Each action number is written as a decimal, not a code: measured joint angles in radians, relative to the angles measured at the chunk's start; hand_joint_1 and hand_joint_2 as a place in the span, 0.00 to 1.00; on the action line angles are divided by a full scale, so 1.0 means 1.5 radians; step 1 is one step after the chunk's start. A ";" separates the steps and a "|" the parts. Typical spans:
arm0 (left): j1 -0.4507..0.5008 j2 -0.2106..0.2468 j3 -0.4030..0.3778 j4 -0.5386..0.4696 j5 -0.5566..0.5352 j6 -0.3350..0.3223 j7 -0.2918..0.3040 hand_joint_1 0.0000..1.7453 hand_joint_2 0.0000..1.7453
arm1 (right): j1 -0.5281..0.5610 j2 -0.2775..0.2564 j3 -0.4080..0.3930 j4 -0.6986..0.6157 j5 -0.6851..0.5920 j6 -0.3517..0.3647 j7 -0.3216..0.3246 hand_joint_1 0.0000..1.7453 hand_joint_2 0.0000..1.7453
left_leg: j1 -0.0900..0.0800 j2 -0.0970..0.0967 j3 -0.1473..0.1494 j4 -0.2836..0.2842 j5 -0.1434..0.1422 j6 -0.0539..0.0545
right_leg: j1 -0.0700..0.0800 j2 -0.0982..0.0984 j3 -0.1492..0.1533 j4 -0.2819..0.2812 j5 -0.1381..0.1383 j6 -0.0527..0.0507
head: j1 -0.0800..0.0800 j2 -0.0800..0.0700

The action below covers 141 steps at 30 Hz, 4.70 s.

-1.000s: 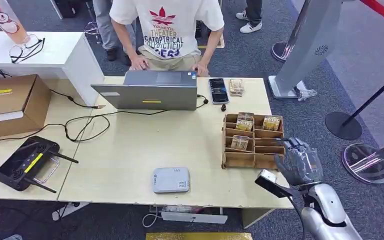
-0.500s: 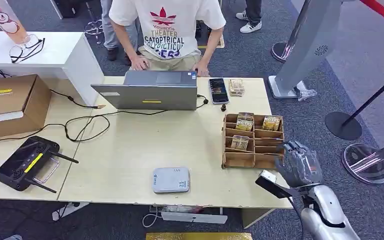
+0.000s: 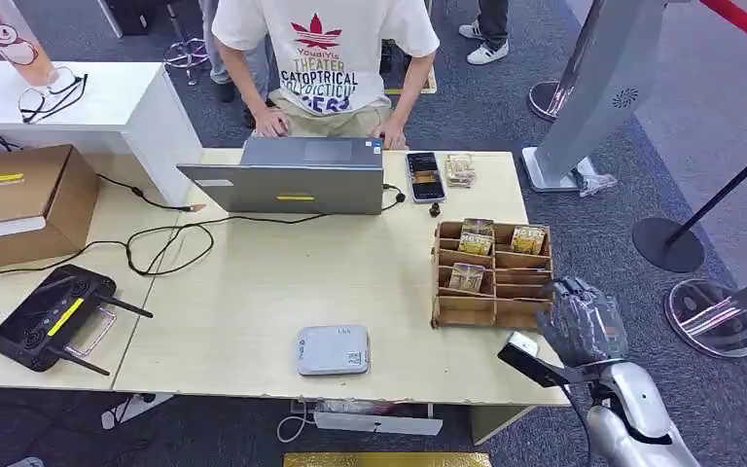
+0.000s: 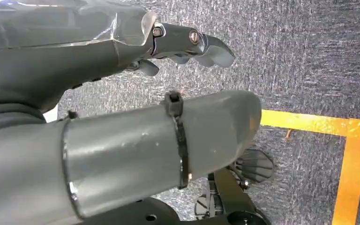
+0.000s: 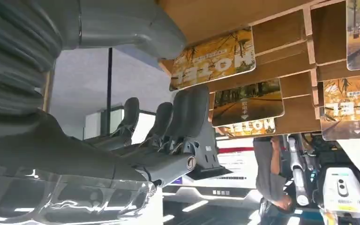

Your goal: Pass the card to the sensor for recognition and then transmit it.

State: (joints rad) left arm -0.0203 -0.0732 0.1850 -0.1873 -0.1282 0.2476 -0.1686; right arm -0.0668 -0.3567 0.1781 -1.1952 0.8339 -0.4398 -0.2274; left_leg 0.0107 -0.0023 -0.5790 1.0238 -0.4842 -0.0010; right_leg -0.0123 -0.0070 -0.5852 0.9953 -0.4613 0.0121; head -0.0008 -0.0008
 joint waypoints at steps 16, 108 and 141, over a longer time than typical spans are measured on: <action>0.000 0.002 0.000 0.000 -0.006 -0.001 -0.004 0.00 0.00 | -0.012 0.007 -0.007 0.017 -0.012 0.010 -0.008 0.85 1.00 | 0.000 0.000 0.000 0.000 0.000 0.000 | 0.000 0.000 0.000 0.000 0.000 0.000 | 0.000 0.000; -0.016 0.005 0.000 0.000 -0.028 -0.023 0.000 0.00 0.00 | -0.618 -0.199 0.403 0.087 -0.301 0.441 -0.037 1.00 1.00 | 0.000 0.000 0.000 0.000 0.002 0.001 | 0.000 0.000 0.001 0.001 0.001 0.000 | 0.000 0.000; -0.036 0.003 -0.007 0.000 -0.060 -0.016 0.033 0.00 0.00 | -0.663 0.078 0.352 0.371 -0.198 0.329 -0.037 0.00 1.00 | 0.000 0.000 0.001 0.000 0.003 0.000 | 0.000 0.000 0.001 0.002 0.002 0.000 | 0.000 0.000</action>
State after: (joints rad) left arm -0.0738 -0.0690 0.1751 -0.1873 -0.2186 0.2235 -0.1198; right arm -1.0610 -0.2399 0.7065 -0.6386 0.5364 0.0530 -0.2834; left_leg 0.0107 -0.0023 -0.5779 1.0241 -0.4797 -0.0012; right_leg -0.0124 -0.0069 -0.5843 0.9976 -0.4588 0.0117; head -0.0008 -0.0008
